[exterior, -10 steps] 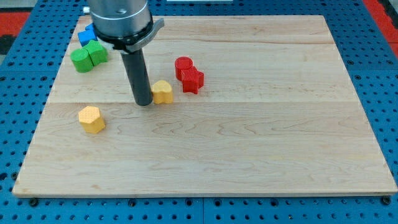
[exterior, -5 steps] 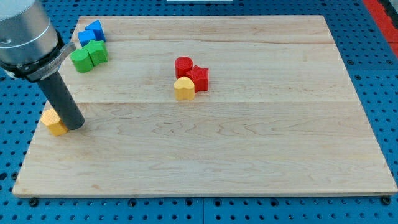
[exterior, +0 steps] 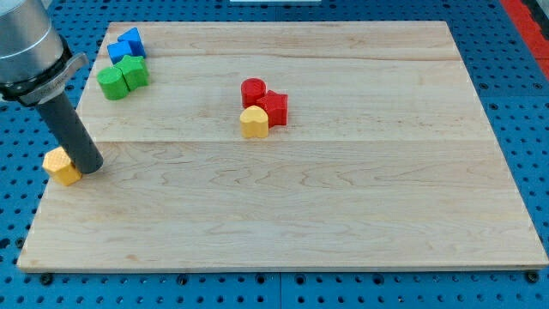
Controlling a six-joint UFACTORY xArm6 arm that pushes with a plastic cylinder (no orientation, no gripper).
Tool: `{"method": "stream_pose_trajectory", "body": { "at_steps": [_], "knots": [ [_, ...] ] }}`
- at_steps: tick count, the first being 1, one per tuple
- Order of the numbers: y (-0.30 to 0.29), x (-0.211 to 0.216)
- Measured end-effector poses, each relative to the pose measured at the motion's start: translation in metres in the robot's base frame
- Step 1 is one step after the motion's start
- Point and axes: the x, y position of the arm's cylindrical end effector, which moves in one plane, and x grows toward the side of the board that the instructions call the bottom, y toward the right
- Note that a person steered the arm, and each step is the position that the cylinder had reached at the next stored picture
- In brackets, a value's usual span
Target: Push the hexagon into the left side of the heart
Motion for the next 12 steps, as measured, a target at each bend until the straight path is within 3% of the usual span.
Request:
{"method": "stream_pose_trajectory", "body": {
  "at_steps": [2,3,4,5,6,7,8,9,10,11,12],
  "knots": [
    [0.007,-0.004],
    [0.037,0.027],
    [-0.009,0.079],
    [-0.067,0.070],
    [-0.040,0.027],
    [0.026,0.003],
    [0.061,0.000],
    [0.040,0.044],
    [-0.049,0.010],
    [-0.031,-0.033],
    [0.066,-0.038]
  ]
}}
